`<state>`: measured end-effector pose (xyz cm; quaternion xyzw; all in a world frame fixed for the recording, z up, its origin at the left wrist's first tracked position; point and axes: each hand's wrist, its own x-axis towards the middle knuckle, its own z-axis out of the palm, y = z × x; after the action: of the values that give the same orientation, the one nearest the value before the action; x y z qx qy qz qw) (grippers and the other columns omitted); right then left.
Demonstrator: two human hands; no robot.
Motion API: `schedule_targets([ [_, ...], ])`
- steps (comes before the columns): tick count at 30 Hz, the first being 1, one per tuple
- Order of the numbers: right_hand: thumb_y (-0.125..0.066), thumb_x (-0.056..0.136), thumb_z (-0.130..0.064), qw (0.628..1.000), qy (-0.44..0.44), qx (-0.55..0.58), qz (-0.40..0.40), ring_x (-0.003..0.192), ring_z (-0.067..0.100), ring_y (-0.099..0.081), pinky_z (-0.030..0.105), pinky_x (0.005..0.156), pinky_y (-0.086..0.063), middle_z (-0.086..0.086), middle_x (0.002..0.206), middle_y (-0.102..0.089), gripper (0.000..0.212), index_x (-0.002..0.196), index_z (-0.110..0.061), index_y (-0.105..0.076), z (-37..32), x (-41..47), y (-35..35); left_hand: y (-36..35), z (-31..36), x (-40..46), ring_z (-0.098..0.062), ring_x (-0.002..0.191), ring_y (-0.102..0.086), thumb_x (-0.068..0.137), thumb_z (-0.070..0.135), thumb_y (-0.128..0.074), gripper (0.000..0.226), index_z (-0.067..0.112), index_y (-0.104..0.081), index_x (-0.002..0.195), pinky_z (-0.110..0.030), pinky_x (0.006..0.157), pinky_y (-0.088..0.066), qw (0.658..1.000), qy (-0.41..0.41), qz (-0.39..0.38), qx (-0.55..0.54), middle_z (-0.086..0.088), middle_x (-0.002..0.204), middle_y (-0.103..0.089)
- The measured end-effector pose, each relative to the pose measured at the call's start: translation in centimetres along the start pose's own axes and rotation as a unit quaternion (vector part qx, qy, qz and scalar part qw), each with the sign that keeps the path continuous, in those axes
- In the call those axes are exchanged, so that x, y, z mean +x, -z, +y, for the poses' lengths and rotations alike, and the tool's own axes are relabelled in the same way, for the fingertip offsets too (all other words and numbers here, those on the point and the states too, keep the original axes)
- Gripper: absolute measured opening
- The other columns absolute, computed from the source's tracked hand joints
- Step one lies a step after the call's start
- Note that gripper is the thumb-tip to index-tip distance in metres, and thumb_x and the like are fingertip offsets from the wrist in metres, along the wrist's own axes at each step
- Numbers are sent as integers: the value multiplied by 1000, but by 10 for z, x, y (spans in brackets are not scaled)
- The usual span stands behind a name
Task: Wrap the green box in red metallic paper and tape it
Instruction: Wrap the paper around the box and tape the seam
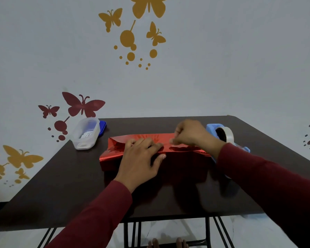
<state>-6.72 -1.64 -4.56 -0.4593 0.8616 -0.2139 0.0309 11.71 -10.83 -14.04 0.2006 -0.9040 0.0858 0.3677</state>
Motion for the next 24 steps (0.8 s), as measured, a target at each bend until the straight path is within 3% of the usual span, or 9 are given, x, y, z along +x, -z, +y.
schedule_targets([
  [3,-86,78,-42,999,-26,-33,-24,85,19,-70,33,81,-59,-1,85,-74,29,83,-16,-74,4,-2,0,1,0,0,-12,95,-56,99,57,-48,44,31,-68,129,-39,90,-36,1000,0,-3,1,14,100,-58],
  [6,-84,78,-35,996,-53,-71,5,86,21,-71,34,79,-60,1,85,-74,21,84,-17,-75,17,-9,13,1,0,0,-12,95,-56,99,57,-47,45,31,-67,130,-39,90,-37,1000,5,-9,0,14,100,-57],
  [9,-83,77,-30,997,-20,-26,64,79,15,-69,29,70,-55,-7,76,-71,16,72,-21,-71,12,-11,8,1,0,0,-12,94,-56,99,57,-47,45,31,-67,130,-38,90,-36,1000,6,-11,-2,14,100,-57],
  [11,-86,78,-35,999,3,8,42,77,12,-68,28,71,-53,-10,73,-69,23,71,-22,-68,4,-12,0,1,0,-1,-12,95,-56,99,57,-48,45,31,-68,129,-38,90,-37,1000,5,-9,-1,14,100,-58],
  [13,-84,80,-37,1000,-2,-19,22,83,17,-69,31,76,-57,-5,83,-71,21,78,-21,-69,6,-15,-1,1,0,-1,-12,96,-57,99,57,-47,46,31,-67,130,-38,90,-37,1000,7,-14,0,13,101,-58],
  [17,-71,83,-20,985,-10,-129,118,90,27,-69,31,72,-51,2,96,-71,4,87,-22,-71,30,-30,23,4,1,1,-13,104,-58,98,61,-44,52,30,-63,135,-39,94,-37,999,15,-28,-9,13,109,-59],
  [21,-80,83,-28,990,-14,52,130,65,3,-58,20,59,-40,-12,66,-60,17,74,-28,-65,58,-57,56,9,10,5,-19,118,-51,90,62,-52,58,27,-60,135,-44,100,-37,999,21,-11,-24,6,128,-54],
  [24,-75,84,-23,981,-74,65,167,77,11,-63,22,60,-42,-9,76,-68,11,74,-24,-71,86,-73,68,14,34,16,-22,118,-46,85,63,-57,62,26,-59,135,-44,99,-40,999,-8,13,-35,3,129,-51],
])
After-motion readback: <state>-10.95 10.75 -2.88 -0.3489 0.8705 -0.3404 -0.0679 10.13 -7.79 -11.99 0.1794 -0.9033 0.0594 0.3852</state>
